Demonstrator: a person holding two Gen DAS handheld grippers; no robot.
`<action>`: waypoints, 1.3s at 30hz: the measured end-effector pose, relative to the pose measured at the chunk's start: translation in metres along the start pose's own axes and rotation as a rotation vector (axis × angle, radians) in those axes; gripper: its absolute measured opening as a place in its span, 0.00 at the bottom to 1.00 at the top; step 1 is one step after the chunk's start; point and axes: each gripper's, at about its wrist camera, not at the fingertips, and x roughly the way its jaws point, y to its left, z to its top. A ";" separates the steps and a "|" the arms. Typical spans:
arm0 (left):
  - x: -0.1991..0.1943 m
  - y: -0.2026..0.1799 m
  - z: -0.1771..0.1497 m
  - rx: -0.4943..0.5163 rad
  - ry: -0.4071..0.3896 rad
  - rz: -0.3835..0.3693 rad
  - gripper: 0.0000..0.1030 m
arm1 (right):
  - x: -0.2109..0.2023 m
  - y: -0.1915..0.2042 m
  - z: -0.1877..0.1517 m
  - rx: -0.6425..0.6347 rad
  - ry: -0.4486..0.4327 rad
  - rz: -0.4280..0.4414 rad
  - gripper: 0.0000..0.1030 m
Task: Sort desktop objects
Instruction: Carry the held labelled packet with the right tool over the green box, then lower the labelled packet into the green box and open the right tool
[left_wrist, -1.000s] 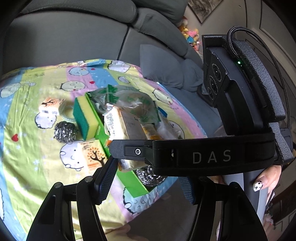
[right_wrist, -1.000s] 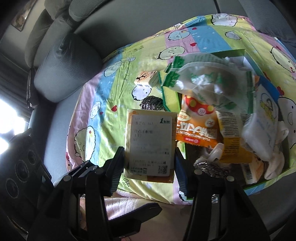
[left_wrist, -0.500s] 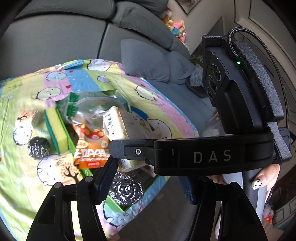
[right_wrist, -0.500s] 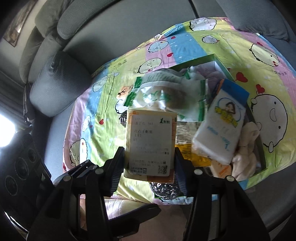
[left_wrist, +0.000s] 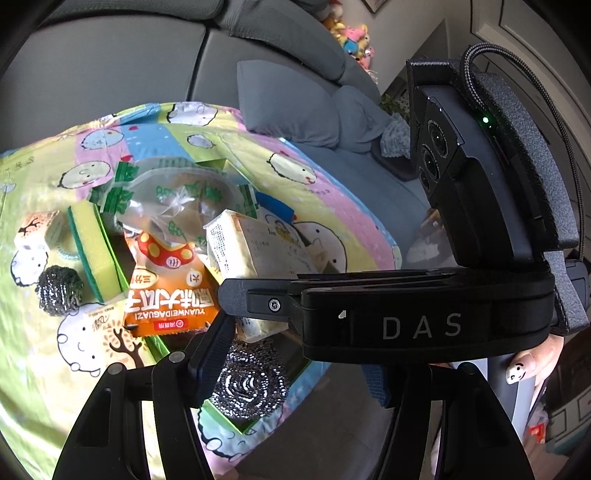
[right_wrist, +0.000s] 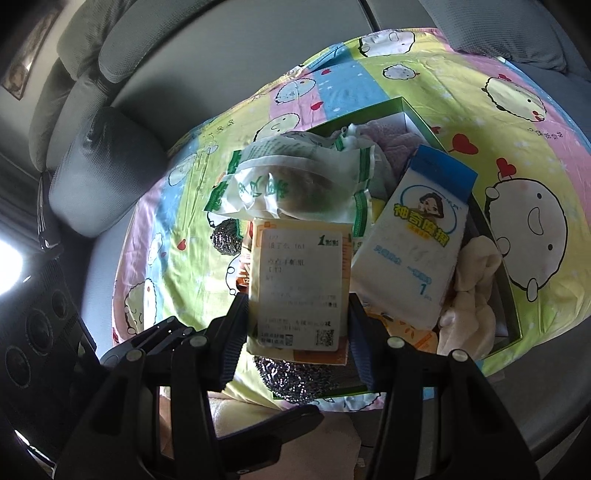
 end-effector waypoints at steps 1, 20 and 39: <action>0.001 0.001 0.000 0.000 0.003 0.002 0.62 | 0.001 0.000 0.000 -0.002 0.000 -0.003 0.51; -0.008 0.007 -0.009 -0.003 0.002 0.063 0.89 | -0.012 0.002 -0.004 -0.022 -0.092 -0.086 0.68; -0.011 0.008 -0.018 0.019 0.016 0.131 0.99 | -0.033 0.003 -0.017 -0.018 -0.171 -0.111 0.83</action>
